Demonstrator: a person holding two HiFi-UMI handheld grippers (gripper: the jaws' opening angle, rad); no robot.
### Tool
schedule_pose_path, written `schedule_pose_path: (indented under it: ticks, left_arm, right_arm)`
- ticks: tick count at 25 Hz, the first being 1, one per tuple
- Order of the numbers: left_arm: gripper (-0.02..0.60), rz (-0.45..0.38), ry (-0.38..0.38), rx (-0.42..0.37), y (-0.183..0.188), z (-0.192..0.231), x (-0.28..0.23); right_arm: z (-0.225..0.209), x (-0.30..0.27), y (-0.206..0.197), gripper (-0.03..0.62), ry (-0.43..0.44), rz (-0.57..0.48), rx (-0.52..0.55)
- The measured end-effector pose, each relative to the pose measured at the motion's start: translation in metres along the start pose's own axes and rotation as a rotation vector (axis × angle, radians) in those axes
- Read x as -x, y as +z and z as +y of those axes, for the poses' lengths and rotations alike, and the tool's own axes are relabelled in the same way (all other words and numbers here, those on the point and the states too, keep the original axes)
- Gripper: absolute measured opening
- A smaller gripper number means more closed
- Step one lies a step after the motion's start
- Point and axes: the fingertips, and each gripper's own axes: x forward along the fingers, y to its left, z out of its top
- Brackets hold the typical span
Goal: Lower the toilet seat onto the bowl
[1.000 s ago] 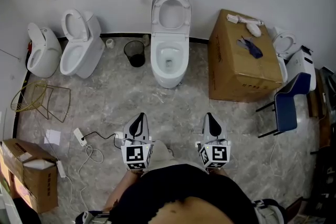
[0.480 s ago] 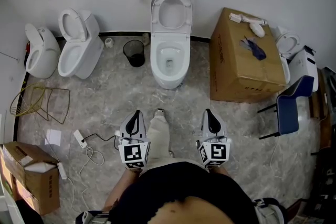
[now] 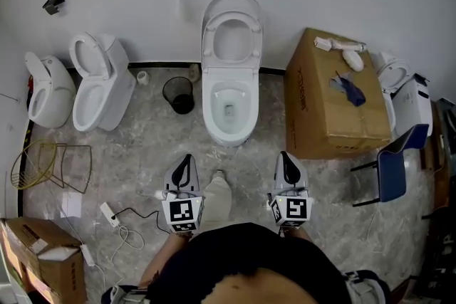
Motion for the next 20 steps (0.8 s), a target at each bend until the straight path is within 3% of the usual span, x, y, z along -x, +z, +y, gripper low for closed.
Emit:
schedule_pose_path:
  ticks: [3, 10, 13, 20]
  left_arm:
    - [0.002, 0.011, 0.013, -0.002, 0.014, 0.031, -0.047]
    - [0.002, -0.048, 0.010, -0.031, 0.060, 0.086, -0.146]
    - [0.002, -0.014, 0.006, -0.039, 0.062, 0.102, -0.173]
    - [0.002, -0.065, 0.026, -0.038, 0.088, 0.116, -0.208]
  right_arm:
    - [-0.006, -0.054, 0.014, 0.005, 0.000, -0.013, 0.006]
    - [-0.020, -0.163, 0.056, 0.005, -0.044, -0.064, -0.013]
    - [-0.028, -0.191, 0.055, 0.005, -0.054, -0.098, 0.017]
    - [-0.031, -0.223, 0.079, 0.005, -0.053, -0.106, -0.001]
